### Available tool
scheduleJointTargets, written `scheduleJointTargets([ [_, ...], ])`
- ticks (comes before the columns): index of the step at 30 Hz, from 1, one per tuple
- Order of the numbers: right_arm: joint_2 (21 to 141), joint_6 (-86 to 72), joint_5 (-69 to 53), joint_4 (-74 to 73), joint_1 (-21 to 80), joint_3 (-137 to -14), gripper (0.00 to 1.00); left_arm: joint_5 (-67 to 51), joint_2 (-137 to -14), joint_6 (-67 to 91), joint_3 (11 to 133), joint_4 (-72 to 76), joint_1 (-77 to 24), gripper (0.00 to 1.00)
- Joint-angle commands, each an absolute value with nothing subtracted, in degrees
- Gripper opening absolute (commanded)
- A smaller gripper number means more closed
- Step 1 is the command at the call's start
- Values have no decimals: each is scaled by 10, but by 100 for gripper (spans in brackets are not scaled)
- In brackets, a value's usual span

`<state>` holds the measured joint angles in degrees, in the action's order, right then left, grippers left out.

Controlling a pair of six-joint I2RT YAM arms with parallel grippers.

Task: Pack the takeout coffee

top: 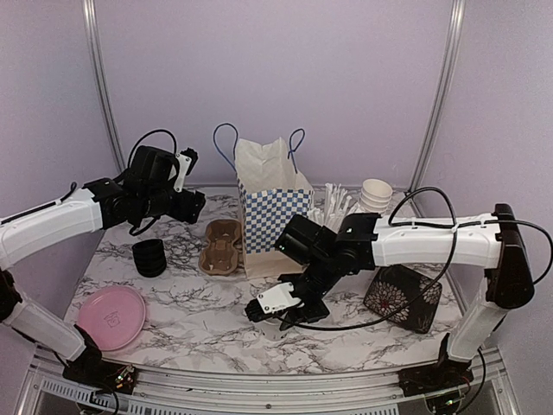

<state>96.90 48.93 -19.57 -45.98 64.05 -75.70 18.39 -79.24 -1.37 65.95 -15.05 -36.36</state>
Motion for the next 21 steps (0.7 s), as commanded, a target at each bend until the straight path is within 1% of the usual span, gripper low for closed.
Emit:
scheduleJointTargets([
  [1,910,473,-213,-475,620,-782,38,251,-815,22,723,-238,-361,84],
  [4,867,472,-256,-501,572,-788,48,283,-837,48,773,-329,-360,77],
  [6,836,472,-291,-498,528,-764,52,297,-847,61,790,-382,-358,73],
  [9,795,453,-352,-452,447,-684,54,289,-868,79,807,-452,-350,68],
  [12,764,432,-417,-384,385,-606,54,253,-894,97,816,-503,-329,58],
  [14,746,417,-444,-337,353,-561,54,216,-910,104,816,-521,-309,57],
  [16,733,406,-462,-308,334,-536,54,190,-931,105,819,-536,-290,58],
  [18,726,405,-459,-306,330,-532,54,187,-948,105,818,-545,-274,60],
  [21,726,406,-476,-301,328,-524,54,190,-964,106,816,-547,-247,60],
])
